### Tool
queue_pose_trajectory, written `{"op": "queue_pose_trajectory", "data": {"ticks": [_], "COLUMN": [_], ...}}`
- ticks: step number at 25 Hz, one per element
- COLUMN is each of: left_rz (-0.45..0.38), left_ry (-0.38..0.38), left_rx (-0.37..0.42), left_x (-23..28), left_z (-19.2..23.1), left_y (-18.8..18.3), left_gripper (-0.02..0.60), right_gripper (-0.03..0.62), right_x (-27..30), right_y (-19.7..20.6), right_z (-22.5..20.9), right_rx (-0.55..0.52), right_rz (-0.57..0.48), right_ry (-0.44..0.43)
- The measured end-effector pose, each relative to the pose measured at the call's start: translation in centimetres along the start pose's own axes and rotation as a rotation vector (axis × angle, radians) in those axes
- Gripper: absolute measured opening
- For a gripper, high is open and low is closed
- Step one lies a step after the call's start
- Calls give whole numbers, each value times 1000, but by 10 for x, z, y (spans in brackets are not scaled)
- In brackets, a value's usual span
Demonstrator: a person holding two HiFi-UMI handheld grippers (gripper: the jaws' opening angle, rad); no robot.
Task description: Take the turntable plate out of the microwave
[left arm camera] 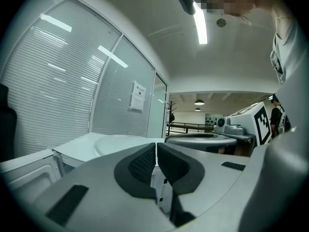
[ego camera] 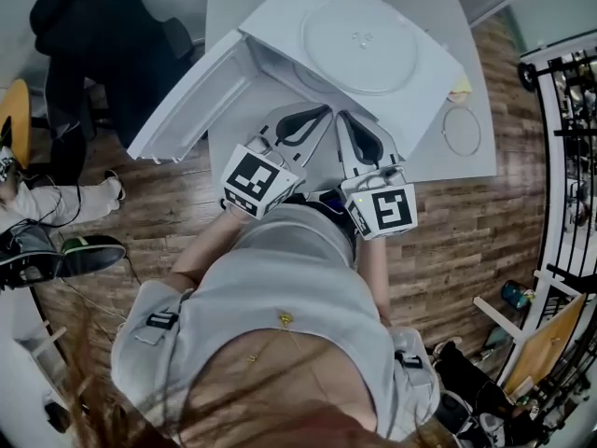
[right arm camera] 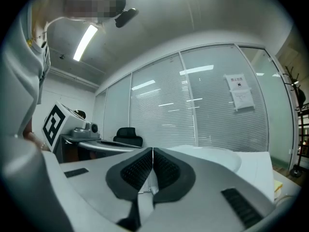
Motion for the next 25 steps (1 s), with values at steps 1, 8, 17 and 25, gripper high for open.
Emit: {"op": "queue_pose_trajectory", "data": {"ticks": [1,8,17,25], "left_rz": [-8,-71,-75,-64], "left_ry": [4,10,23,27], "left_rx": [-1,10,10,-7], "left_x": [0,3,3,0], "left_z": [1,6,12,16], "left_y": [-4,-25,-27,-23], "left_gripper": [34,34,34,34], "right_gripper": [20,20,17,17], "right_x": [1,6,12,17], "right_y": [-3,-26,-26,-18], "right_z": [0,-3,-6,-1], "right_rx": [-7,-30,-23,-9], "right_rz": [-10,-69,-60,-28], "right_ry": [-2,-11,13,1]}}
Point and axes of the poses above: the fingertips, and each gripper's own axes: x forward along the fingers, z to its left, y out of its underside, the point moved 10 cm from there along -x, backward along the fingers, and after that the axes turned 10 degrees about -z, right-handed, at the moved point
